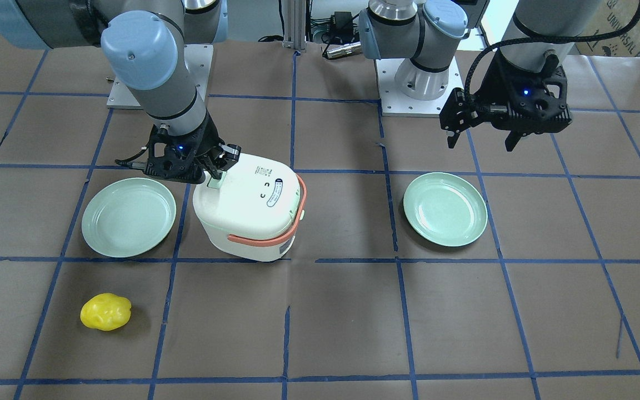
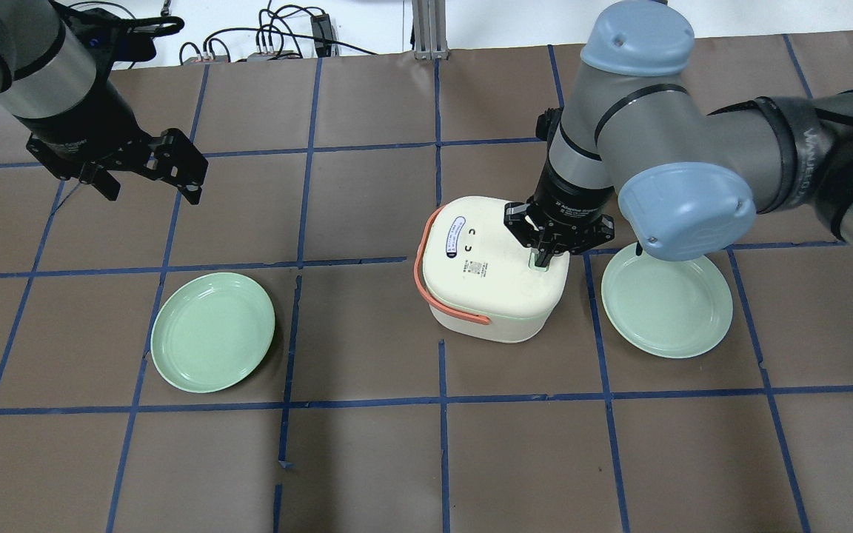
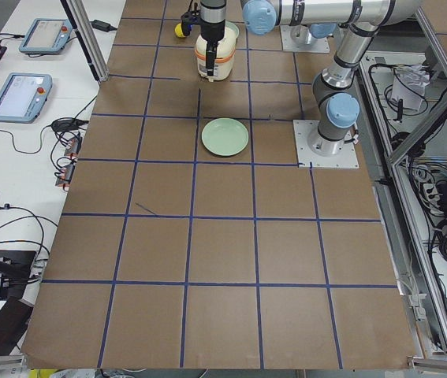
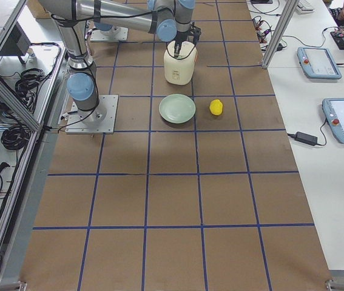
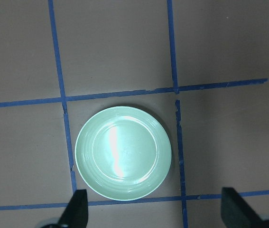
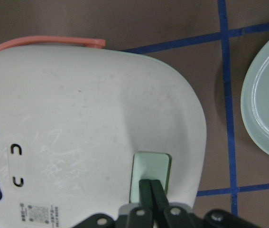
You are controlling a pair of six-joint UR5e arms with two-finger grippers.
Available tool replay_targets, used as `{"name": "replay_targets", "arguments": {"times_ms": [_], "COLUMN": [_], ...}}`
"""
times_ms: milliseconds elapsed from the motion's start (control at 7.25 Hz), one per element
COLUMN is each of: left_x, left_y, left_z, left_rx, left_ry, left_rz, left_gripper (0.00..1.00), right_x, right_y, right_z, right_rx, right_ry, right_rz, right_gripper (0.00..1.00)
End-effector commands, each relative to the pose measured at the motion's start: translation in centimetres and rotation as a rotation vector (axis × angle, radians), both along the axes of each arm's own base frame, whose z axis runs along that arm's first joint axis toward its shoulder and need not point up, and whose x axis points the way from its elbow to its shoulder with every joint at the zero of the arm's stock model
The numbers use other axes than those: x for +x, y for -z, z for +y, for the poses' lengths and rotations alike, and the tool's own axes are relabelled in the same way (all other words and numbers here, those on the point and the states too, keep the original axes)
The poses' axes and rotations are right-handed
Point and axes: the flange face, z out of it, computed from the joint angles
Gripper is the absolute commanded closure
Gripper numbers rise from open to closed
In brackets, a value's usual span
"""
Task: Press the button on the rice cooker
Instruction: 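Press the green lid button down with the closed right gripper, then lift the right gripper away from the cooker as the lid pops open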
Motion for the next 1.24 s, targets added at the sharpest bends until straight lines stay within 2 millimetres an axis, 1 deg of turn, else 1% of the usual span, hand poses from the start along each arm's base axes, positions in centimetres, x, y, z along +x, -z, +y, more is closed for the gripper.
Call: {"name": "replay_targets", "arguments": {"times_ms": [0,138,276,414,552,690,828,966,1103], "left_x": [0.0,0.0,0.0,0.0,0.0,0.0,0.0,0.0,0.0], "left_y": [-0.1,0.0,0.0,0.0,0.0,0.0,0.0,0.0,0.0], "left_z": [0.0,0.0,0.0,0.0,0.0,0.0,0.0,0.0,0.0], "left_rx": [-0.002,0.0,0.0,0.0,0.0,0.0,0.0,0.0,0.0], "left_ry": [-0.001,-0.001,-0.001,-0.001,-0.001,-0.001,0.001,-0.001,0.001], "left_rz": [0.0,0.0,0.0,0.0,0.0,0.0,0.0,0.0,0.0], "left_gripper": [0.0,0.0,0.0,0.0,0.0,0.0,0.0,0.0,0.0], "right_x": [-0.2,-0.3,-0.7,-1.2,-1.3,-1.7,-1.9,-2.3,-2.3], "right_y": [-0.8,-1.8,-3.5,-6.6,-8.7,-9.4,-10.1,-10.3,-10.5], "right_z": [0.0,0.4,-0.5,-1.9,-3.7,-5.7,-6.3,-6.5,-6.6], "right_rx": [-0.003,-0.002,-0.017,-0.024,-0.016,-0.006,-0.012,-0.026,-0.04], "right_ry": [0.016,0.022,0.027,0.032,0.028,0.014,-0.004,-0.058,-0.08], "right_rz": [0.014,0.019,0.038,0.065,0.098,0.146,0.16,0.196,0.196], "right_gripper": [0.83,0.83,0.83,0.83,0.83,0.83,0.83,0.82,0.63]}}
